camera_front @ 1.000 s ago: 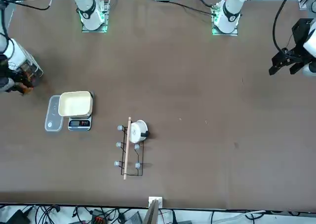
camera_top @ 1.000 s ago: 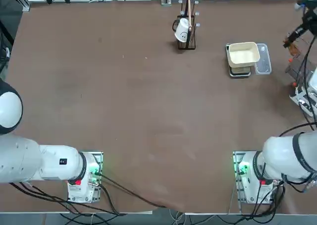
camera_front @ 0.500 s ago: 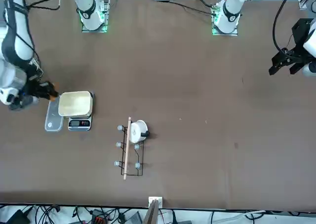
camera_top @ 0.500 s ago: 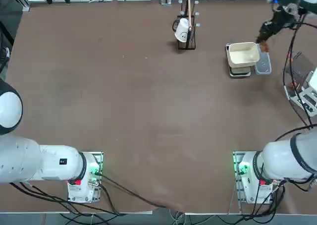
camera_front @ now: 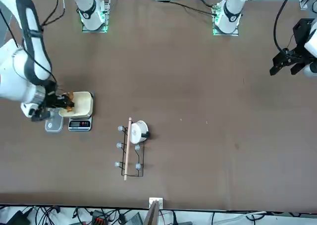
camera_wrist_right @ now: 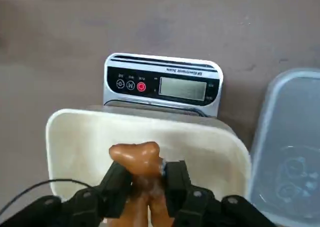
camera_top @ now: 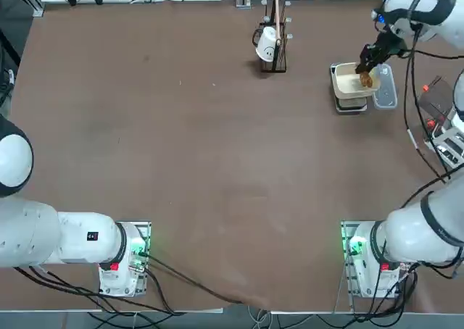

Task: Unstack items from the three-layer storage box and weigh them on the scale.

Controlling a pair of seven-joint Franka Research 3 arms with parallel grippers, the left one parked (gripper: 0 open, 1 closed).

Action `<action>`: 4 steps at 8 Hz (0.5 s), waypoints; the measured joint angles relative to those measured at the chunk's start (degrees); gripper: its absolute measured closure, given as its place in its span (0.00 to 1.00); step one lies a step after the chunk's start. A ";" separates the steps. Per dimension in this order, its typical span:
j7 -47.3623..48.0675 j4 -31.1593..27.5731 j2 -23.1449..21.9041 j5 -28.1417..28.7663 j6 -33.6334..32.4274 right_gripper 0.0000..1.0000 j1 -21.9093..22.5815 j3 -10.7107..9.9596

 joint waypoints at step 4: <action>0.07 1.34 -1.48 -0.19 -0.44 0.02 0.02 -0.64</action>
